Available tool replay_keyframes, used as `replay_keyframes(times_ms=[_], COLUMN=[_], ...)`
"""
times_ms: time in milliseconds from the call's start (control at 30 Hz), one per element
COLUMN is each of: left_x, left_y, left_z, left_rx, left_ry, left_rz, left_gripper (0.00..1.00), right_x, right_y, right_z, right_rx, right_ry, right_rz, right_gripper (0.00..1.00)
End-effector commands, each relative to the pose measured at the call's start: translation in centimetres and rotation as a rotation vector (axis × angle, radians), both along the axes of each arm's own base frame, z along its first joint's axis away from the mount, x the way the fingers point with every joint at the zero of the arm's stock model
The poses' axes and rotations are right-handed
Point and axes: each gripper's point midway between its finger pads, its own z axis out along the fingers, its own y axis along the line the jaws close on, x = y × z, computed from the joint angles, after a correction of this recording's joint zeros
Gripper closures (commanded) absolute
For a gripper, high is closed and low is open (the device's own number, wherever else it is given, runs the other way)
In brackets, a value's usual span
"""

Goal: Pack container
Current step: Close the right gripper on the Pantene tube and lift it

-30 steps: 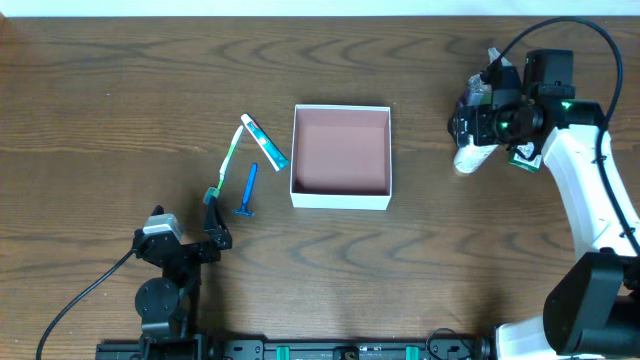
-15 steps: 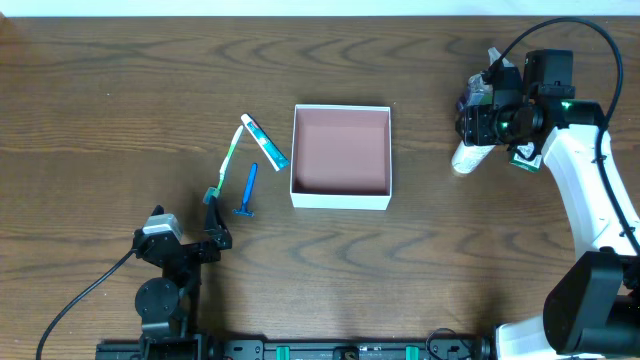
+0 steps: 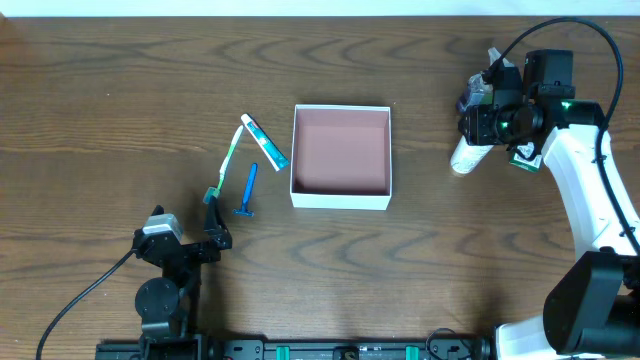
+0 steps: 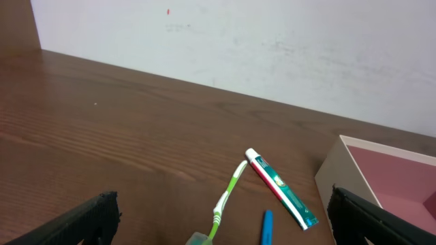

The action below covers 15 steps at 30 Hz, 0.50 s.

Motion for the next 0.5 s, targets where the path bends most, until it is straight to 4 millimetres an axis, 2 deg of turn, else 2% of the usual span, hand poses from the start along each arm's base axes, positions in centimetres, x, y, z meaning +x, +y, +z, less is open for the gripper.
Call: replay_keyframes(times_ms=[0, 300, 467], left_x=[-0.1, -0.1, -0.1], left_y=[-0.2, -0.2, -0.2], left_z=[-1.5, -1.5, -1.5], left_rx=[-0.001, -0.001, -0.001], left_ry=[0.047, 0.047, 0.047], left_rz=[-0.009, -0.009, -0.009], left_gripper=[0.02, 0.02, 0.02], right_x=[-0.2, -0.7, -1.0], right_y=[0.8, 0.6, 0.7], right_z=[0.6, 4.9, 6.2], right_rx=[0.004, -0.011, -0.008], right_ry=[-0.014, -0.129, -0.162], right_rz=[0.010, 0.004, 0.003], right_gripper=[0.46, 0.46, 0.47])
